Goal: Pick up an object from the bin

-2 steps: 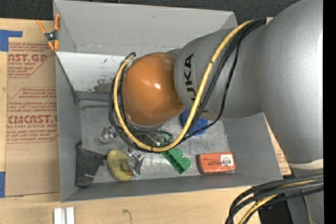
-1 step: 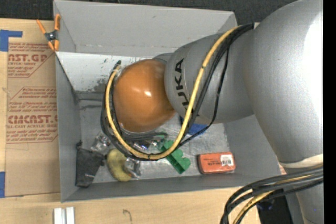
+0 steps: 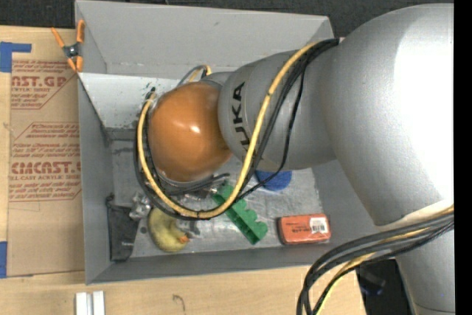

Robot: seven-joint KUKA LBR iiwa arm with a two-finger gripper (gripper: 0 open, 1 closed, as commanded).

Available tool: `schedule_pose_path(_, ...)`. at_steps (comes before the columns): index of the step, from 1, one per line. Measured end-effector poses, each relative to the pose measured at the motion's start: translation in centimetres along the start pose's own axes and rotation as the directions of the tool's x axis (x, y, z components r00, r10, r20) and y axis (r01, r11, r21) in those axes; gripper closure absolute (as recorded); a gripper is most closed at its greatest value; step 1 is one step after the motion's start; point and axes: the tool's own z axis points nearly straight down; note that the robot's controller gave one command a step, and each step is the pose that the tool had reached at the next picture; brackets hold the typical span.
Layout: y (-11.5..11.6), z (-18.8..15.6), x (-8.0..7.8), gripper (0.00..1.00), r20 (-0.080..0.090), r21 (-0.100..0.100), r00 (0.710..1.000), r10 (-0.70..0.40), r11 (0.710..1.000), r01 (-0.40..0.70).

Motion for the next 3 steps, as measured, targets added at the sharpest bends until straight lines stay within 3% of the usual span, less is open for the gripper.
schedule_pose_path(2,0.0,-0.3,0.1,1.00,0.002,-0.001,1.000,0.000,1.000,0.000)
schedule_pose_path(3,0.2,-1.5,0.1,1.00,0.018,-0.004,1.000,0.003,1.000,-0.003)
